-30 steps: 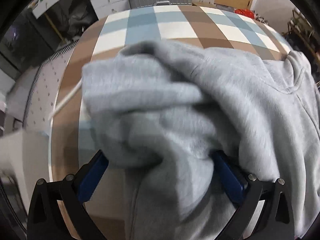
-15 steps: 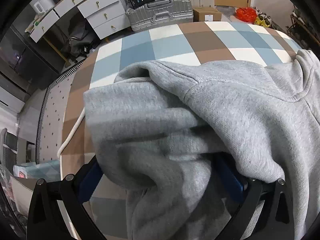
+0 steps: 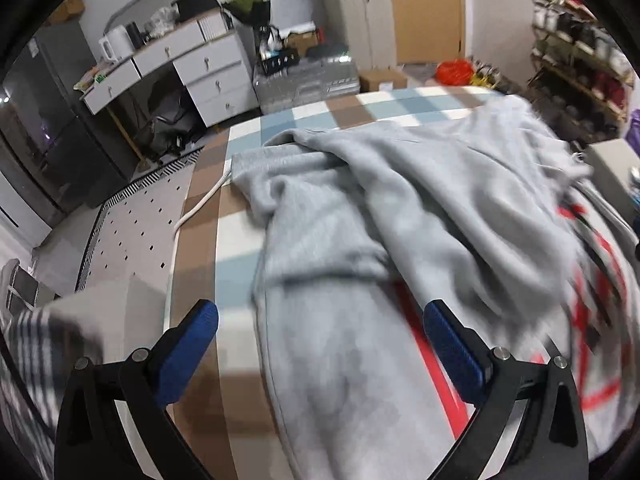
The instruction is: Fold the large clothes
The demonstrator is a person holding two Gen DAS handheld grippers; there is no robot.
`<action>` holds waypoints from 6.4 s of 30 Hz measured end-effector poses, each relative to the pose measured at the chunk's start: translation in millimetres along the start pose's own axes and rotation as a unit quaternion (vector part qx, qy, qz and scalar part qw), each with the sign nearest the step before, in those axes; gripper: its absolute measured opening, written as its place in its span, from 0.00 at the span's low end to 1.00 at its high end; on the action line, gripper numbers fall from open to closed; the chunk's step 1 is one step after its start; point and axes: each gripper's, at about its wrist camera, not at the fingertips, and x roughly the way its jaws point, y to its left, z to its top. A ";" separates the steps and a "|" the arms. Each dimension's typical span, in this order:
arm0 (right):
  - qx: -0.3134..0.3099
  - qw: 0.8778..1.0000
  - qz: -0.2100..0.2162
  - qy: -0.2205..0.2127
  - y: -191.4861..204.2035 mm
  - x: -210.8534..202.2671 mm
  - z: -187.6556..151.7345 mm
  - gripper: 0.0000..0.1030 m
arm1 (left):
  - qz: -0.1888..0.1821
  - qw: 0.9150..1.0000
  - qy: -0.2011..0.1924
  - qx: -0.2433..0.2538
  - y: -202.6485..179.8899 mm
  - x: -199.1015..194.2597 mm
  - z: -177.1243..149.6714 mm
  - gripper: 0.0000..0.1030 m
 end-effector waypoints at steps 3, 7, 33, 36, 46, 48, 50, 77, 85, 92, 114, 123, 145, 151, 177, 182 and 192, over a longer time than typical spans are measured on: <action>-0.007 1.000 0.015 0.002 28.3 -9.5 -40.7 1.00 | -0.001 1.000 -0.017 -0.005 -7.9 -21.8 -15.4 0.97; -0.027 0.999 0.010 0.042 56.3 2.1 -82.3 1.00 | -0.002 0.999 -0.047 -0.016 -16.4 -37.9 -40.1 0.97; 0.053 0.993 0.070 -0.079 41.2 -108.4 -111.2 1.00 | -0.026 0.998 0.030 -0.045 -6.9 -48.8 -128.3 0.97; 0.088 0.983 0.129 -0.097 39.8 -109.6 -109.6 1.00 | -0.022 0.997 0.054 -0.043 -8.0 -49.0 -139.8 0.97; 0.085 0.975 0.165 -0.124 33.4 -126.0 -121.8 1.00 | -0.039 0.991 0.108 -0.066 -22.5 -36.9 -179.9 0.97; 0.095 0.971 0.177 -0.131 26.1 -123.1 -123.3 1.00 | -0.030 0.990 0.110 -0.081 -22.6 -30.5 -185.0 0.97; 0.102 0.969 0.179 -0.133 22.7 -122.4 -122.0 1.00 | -0.017 0.988 0.114 -0.100 -20.1 -22.8 -190.4 0.97; 0.081 0.975 0.169 -0.120 29.4 -113.4 -120.9 1.00 | -0.212 0.961 0.060 -0.169 15.2 -57.4 -183.6 0.02; 0.087 0.976 0.164 -0.114 27.7 -110.9 -120.8 1.00 | -0.200 0.954 0.122 -0.186 5.6 -25.0 -200.9 0.03; 0.088 0.977 0.162 -0.111 27.0 -108.3 -121.4 1.00 | -0.202 0.944 0.133 -0.225 8.3 -11.8 -210.1 0.40; 0.044 0.989 0.120 -0.080 48.7 -91.5 -122.7 1.00 | -0.137 0.956 0.104 -0.238 12.6 -0.6 -204.3 0.71; 0.060 0.988 0.117 -0.083 41.5 -94.4 -124.5 1.00 | -0.167 0.954 0.089 -0.233 9.3 -5.9 -206.7 0.28; 0.083 0.979 0.151 -0.107 32.9 -107.8 -124.0 1.00 | -0.201 0.929 0.135 -0.278 10.0 19.1 -210.1 0.42; 0.126 0.961 0.210 -0.133 5.4 -146.1 -134.3 1.00 | -0.238 0.934 0.102 -0.245 -0.8 0.9 -206.9 0.06; 0.369 0.920 0.126 -0.036 -133.3 -105.0 -239.3 1.00 | -0.472 0.831 -0.059 -0.289 32.3 -49.5 -195.6 0.03; 0.368 0.919 0.110 -0.089 -126.0 -97.8 -240.4 1.00 | -0.460 0.837 -0.049 -0.293 31.3 -45.8 -195.0 0.03; 0.400 0.901 0.098 -0.136 -132.1 -85.0 -245.2 1.00 | -0.435 0.849 -0.020 -0.300 26.1 -34.9 -196.5 0.03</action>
